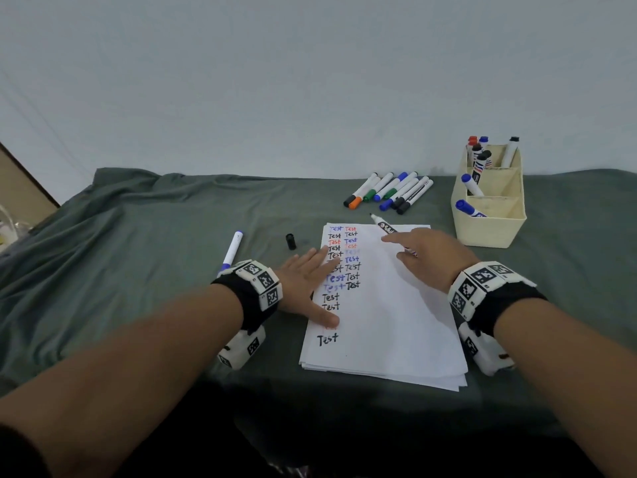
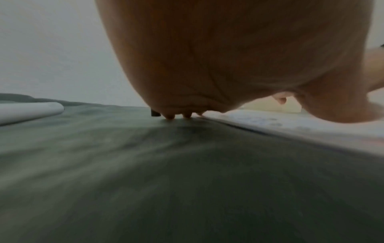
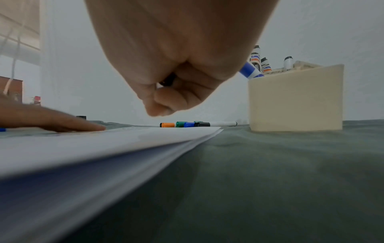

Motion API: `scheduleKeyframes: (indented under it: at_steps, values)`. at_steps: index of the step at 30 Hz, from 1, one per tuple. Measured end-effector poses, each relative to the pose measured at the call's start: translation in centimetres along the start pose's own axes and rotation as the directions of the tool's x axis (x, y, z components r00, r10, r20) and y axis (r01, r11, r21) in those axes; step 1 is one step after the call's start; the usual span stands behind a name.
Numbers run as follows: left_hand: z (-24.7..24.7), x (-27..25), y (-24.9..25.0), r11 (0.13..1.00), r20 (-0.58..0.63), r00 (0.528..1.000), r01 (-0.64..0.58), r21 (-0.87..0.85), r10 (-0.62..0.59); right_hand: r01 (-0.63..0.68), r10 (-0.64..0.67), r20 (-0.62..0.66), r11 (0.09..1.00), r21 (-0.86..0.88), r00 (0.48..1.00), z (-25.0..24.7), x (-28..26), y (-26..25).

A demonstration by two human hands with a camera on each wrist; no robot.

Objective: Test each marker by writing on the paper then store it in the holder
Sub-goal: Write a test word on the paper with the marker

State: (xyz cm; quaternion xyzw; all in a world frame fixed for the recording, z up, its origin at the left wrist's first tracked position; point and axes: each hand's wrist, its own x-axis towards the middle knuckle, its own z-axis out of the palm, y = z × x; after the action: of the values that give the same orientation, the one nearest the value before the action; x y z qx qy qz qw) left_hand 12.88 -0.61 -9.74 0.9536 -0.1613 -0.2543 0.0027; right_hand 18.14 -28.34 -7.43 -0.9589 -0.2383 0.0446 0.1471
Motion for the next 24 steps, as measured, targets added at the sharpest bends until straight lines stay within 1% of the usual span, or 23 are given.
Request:
scheduleKeyframes:
  at_steps: [2, 4, 5, 6, 7, 8, 10, 11, 12, 13, 14, 15, 16, 17, 18, 21, 24]
  values:
    - [0.4, 0.3, -0.1, 1.0, -0.006, 1.0, -0.001, 0.017, 0.001, 0.029, -0.025, -0.062, 0.997, 0.067, 0.998, 0.0, -0.3, -0.3]
    - [0.7, 0.6, -0.4, 1.0, -0.015, 1.0, 0.0, 0.015, 0.0, 0.066, -0.042, -0.175, 0.989, 0.131, 0.984, -0.2, -0.3, -0.3]
    - [0.7, 0.8, -0.4, 1.0, -0.016, 1.0, -0.001, 0.011, 0.001, 0.073, -0.028, -0.232, 0.979, 0.189, 0.972, -0.4, -0.3, -0.2]
    - [0.7, 0.9, -0.5, 1.0, -0.014, 1.0, -0.001, 0.007, 0.001, 0.071, 0.012, -0.278, 0.955, 0.288, 0.96, -0.7, -0.3, -0.1]
    - [0.8, 0.9, -0.5, 1.0, -0.014, 1.0, -0.001, 0.002, 0.001, 0.063, 0.081, -0.31, 0.902, 0.428, 0.947, -1.0, -0.4, -0.2]
    - [0.8, 1.0, -0.6, 1.0, -0.016, 1.0, 0.001, -0.001, -0.001, 0.048, 0.174, -0.33, 0.821, 0.568, 0.928, -1.3, -0.4, -0.2]
    - [0.9, 1.1, -0.7, 1.0, -0.02, 1.0, 0.004, -0.006, -0.004, 0.033, 0.343, -0.342, 0.662, 0.749, 0.875, -1.8, -0.3, -0.6]
    - [0.9, 1.1, -0.7, 1.0, -0.022, 1.0, 0.005, -0.009, -0.005, 0.042, 0.408, -0.315, 0.553, 0.832, 0.857, -2.0, -0.3, -0.9]
    - [0.9, 1.1, -0.7, 1.0, -0.024, 1.0, 0.007, -0.013, -0.007, 0.068, 0.455, -0.263, 0.401, 0.913, 0.851, -2.1, -0.1, -1.3]
    - [0.9, 1.1, -0.6, 1.0, -0.026, 1.0, 0.008, -0.016, -0.009, 0.089, 0.479, -0.193, 0.231, 0.969, 0.857, -2.4, 0.0, -1.8]
    - [0.9, 1.0, -0.6, 1.0, -0.025, 1.0, 0.008, -0.017, -0.009, 0.106, 0.486, -0.135, 0.087, 0.99, 0.863, -2.6, 0.2, -2.1]
    - [0.9, 1.0, -0.5, 1.0, -0.025, 1.0, 0.008, -0.019, -0.008, 0.118, 0.485, -0.093, -0.021, 0.993, 0.87, -2.9, 0.5, -2.3]
    - [0.9, 1.0, -0.4, 1.0, -0.025, 1.0, 0.007, -0.022, -0.008, 0.121, 0.48, -0.066, -0.083, 0.989, 0.875, -3.2, 0.7, -2.4]
    - [0.9, 0.9, -0.4, 1.0, -0.024, 1.0, 0.007, -0.024, -0.008, 0.121, 0.472, -0.054, -0.114, 0.986, 0.88, -3.4, 1.0, -2.4]
    - [0.8, 0.8, -0.4, 1.0, -0.025, 1.0, 0.007, -0.025, -0.007, 0.116, 0.46, -0.051, -0.116, 0.986, 0.887, -3.6, 1.2, -2.4]
    - [0.8, 0.7, -0.3, 1.0, -0.023, 1.0, 0.004, -0.023, -0.004, 0.083, 0.415, -0.048, -0.066, 0.994, 0.909, -3.8, 1.6, -2.2]
    - [0.7, 0.6, -0.3, 1.0, -0.024, 1.0, 0.003, -0.022, -0.004, 0.065, 0.388, -0.03, -0.078, 0.995, 0.921, -3.7, 1.9, -2.2]
